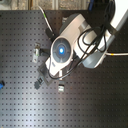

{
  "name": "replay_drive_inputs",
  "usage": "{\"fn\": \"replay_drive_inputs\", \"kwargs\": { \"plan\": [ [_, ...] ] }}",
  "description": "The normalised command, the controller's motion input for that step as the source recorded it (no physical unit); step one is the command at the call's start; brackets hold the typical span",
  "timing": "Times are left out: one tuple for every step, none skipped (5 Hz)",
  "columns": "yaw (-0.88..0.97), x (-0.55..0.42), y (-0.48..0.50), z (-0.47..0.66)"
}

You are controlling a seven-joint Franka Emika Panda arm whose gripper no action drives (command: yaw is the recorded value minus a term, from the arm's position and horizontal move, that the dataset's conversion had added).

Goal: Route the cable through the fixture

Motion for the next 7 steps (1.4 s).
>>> {"fn": "replay_drive_inputs", "kwargs": {
  "plan": [
    [-0.05, 0.116, -0.064, -0.09],
    [-0.13, 0.106, -0.123, -0.17],
    [-0.16, 0.138, -0.13, -0.2],
    [-0.13, 0.231, -0.211, -0.22],
    [-0.04, 0.228, -0.174, -0.21],
    [0.0, 0.155, -0.139, -0.15],
    [0.21, -0.044, 0.05, -0.4]
  ]
}}
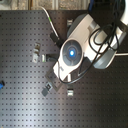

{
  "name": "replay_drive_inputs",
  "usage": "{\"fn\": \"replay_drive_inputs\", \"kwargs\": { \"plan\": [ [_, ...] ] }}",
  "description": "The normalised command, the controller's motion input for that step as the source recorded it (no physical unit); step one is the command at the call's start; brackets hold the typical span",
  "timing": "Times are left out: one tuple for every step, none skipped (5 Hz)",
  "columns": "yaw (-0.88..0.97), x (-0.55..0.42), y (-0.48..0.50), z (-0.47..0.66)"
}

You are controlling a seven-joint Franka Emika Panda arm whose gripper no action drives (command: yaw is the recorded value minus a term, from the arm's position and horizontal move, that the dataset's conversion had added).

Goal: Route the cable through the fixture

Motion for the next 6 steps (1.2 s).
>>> {"fn": "replay_drive_inputs", "kwargs": {
  "plan": [
    [0.23, -0.191, 0.105, -0.66],
    [0.01, 0.005, -0.048, -0.07],
    [-0.03, 0.063, -0.37, 0.0],
    [-0.08, -0.054, -0.408, 0.0],
    [0.0, -0.13, -0.31, 0.02],
    [0.46, -0.031, -0.004, 0.0]
  ]
}}
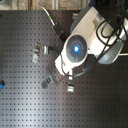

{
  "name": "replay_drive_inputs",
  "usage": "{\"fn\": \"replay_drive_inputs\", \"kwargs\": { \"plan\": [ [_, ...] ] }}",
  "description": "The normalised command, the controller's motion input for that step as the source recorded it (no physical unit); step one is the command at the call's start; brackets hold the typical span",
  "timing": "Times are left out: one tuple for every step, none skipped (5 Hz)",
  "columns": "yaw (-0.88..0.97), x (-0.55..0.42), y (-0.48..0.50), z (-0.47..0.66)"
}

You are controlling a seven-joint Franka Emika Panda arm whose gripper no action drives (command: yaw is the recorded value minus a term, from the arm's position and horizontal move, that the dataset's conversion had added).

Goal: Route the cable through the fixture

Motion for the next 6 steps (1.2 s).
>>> {"fn": "replay_drive_inputs", "kwargs": {
  "plan": [
    [0.74, -0.024, 0.033, 0.0],
    [0.89, -0.028, 0.018, 0.0],
    [0.81, -0.088, -0.033, 0.0],
    [0.78, -0.15, -0.052, 0.0],
    [0.59, -0.309, -0.162, 0.08],
    [0.51, -0.371, -0.175, 0.12]
  ]
}}
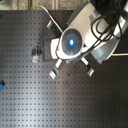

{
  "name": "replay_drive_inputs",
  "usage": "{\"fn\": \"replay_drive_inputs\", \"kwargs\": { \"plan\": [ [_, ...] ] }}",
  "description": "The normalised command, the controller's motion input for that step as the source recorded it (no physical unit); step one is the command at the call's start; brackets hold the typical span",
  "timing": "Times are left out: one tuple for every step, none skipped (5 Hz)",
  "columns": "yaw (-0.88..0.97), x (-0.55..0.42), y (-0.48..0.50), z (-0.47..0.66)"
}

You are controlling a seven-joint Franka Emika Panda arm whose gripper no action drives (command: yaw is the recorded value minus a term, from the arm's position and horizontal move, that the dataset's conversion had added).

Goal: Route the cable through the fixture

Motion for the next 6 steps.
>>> {"fn": "replay_drive_inputs", "kwargs": {
  "plan": [
    [0.51, -0.118, -0.162, 0.04],
    [0.03, 0.246, -0.106, -0.05],
    [0.18, 0.455, -0.229, -0.07],
    [0.39, 0.372, -0.246, -0.04],
    [0.35, -0.015, -0.115, 0.0],
    [0.42, -0.165, 0.183, 0.0]
  ]
}}
